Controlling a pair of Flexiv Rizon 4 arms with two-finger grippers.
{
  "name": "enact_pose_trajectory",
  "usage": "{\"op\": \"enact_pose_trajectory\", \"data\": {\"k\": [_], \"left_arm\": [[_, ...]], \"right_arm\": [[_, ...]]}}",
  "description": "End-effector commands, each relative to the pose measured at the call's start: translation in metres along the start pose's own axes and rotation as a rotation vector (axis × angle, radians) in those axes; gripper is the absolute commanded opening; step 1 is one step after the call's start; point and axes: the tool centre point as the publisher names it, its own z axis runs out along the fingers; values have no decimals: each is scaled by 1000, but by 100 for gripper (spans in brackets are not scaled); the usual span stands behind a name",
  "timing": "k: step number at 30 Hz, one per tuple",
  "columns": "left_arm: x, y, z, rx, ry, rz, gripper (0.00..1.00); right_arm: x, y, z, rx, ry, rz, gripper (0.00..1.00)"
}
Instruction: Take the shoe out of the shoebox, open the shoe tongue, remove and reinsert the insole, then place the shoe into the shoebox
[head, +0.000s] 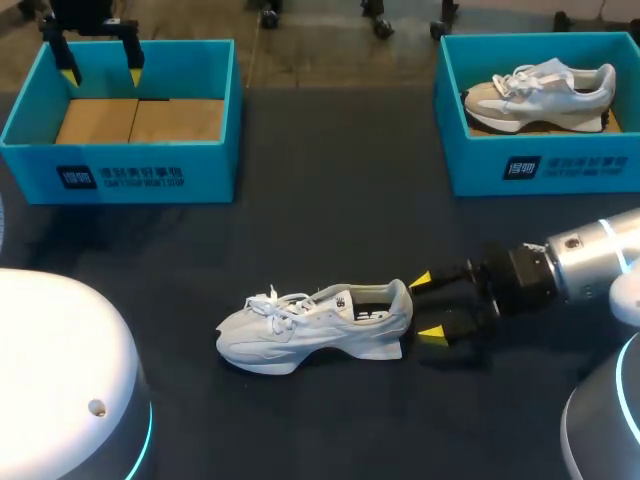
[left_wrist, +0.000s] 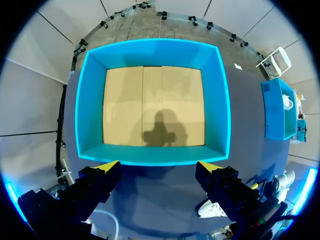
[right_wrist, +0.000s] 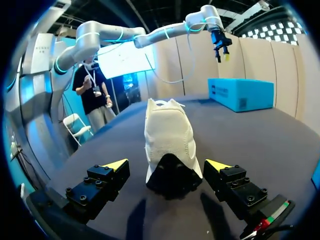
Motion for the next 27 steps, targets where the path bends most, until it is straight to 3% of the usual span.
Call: {"op": "enact_pose_trajectory", "data": {"k": [1, 27], "left_arm": [[0, 0, 0, 0, 0, 0, 100], [0, 0, 0, 0, 0, 0, 100]], "right_arm": [[-9, -2, 13, 2, 21, -10, 100], [-7, -1, 49, -31, 43, -68, 100]]}}
